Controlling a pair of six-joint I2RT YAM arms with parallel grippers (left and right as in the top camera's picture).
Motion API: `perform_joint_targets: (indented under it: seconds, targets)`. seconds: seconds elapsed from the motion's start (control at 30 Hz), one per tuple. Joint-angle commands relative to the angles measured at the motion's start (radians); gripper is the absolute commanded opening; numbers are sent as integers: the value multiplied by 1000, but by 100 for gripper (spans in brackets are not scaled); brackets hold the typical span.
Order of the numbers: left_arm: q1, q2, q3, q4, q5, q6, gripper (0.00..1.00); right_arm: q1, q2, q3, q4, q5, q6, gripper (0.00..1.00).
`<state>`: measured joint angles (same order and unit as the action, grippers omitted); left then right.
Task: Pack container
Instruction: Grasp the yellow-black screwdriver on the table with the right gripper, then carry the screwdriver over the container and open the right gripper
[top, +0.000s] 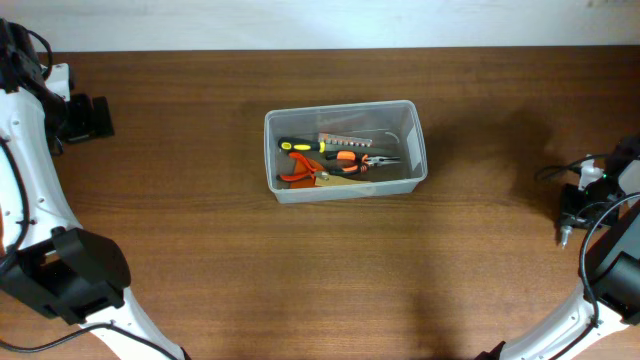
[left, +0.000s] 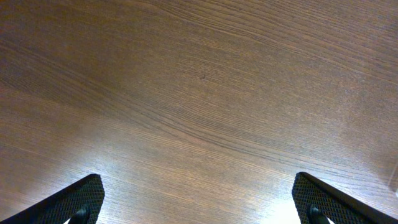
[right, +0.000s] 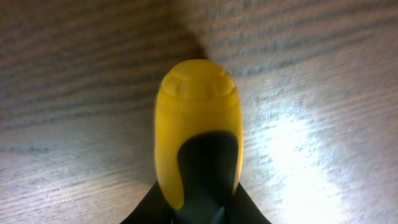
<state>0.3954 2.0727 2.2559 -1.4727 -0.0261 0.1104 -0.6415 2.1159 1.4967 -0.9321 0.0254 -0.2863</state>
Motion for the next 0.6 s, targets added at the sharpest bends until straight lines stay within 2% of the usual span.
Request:
perform_joint_targets:
  seconds: [0.0, 0.13, 0.33, 0.5, 0.57]
  targets:
    - [5, -6, -3, 2, 4, -12, 99, 1, 17, -12, 5, -31, 20, 17]
    - [5, -6, -3, 2, 4, -12, 99, 1, 14, 45, -21, -77, 67, 17]
    - [5, -6, -3, 2, 4, -12, 99, 33, -35, 237, -142, -317, 105, 14]
    - [5, -6, -3, 2, 4, -12, 99, 157, -122, 447, -275, -416, 100, 10]
    - [5, -6, -3, 2, 4, -12, 99, 236, -154, 518, -307, -417, 99, 5]
